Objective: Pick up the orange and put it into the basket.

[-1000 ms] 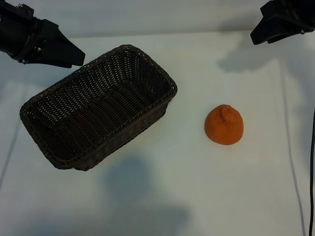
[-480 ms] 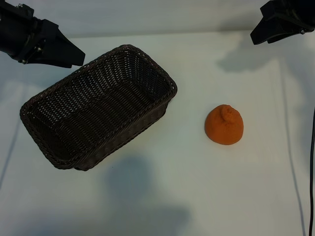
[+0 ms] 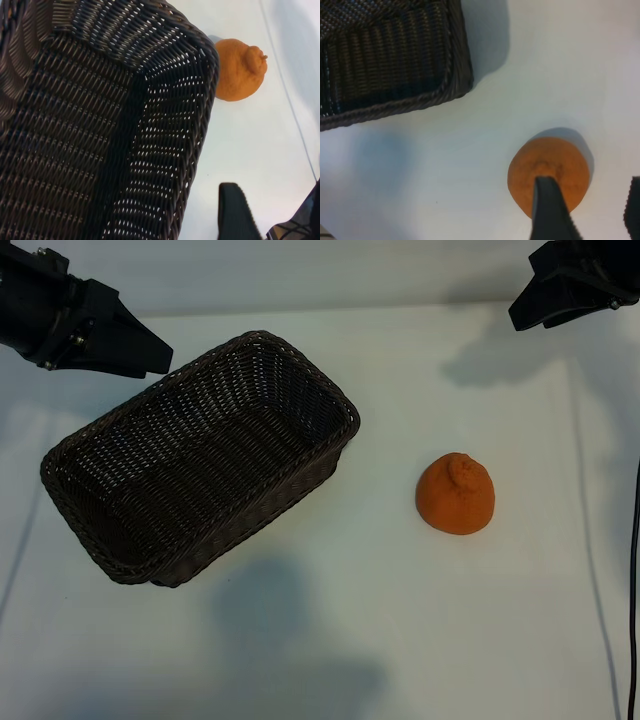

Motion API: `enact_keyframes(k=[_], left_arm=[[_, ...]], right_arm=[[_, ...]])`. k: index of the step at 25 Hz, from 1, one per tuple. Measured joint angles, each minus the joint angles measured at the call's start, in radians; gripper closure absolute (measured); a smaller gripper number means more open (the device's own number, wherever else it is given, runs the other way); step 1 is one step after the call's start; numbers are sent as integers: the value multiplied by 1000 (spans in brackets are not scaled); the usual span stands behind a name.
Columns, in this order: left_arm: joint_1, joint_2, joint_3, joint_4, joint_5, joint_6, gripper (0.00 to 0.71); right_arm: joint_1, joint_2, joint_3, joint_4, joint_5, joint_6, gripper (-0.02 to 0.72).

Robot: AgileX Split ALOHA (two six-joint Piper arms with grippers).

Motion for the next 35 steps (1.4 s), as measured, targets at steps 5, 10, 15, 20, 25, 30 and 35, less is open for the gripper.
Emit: enact_keyframes(k=[5,10,15,20,25,30,35], left_arm=[[0,0,0,0,0,-3,299],[0,0,0,0,0,-2,299],[0,0,0,-3,0,-2,299],[0,-1,0,5,0,-39,304],[59,-61,0,102,0,-127,324],[171,-183,0,221,0,-246,326],[282,-243,0,426,0,-423,326]], right_arm=[[0,0,0,0,0,0,326],[0,0,0,0,0,0,326],[0,0,0,0,0,0,326],[0,0,0,1,-10,0,326],[0,0,0,14,-10,0,326],[0,0,0,20,-11,0,326],[0,0,0,20,-11,0,326]])
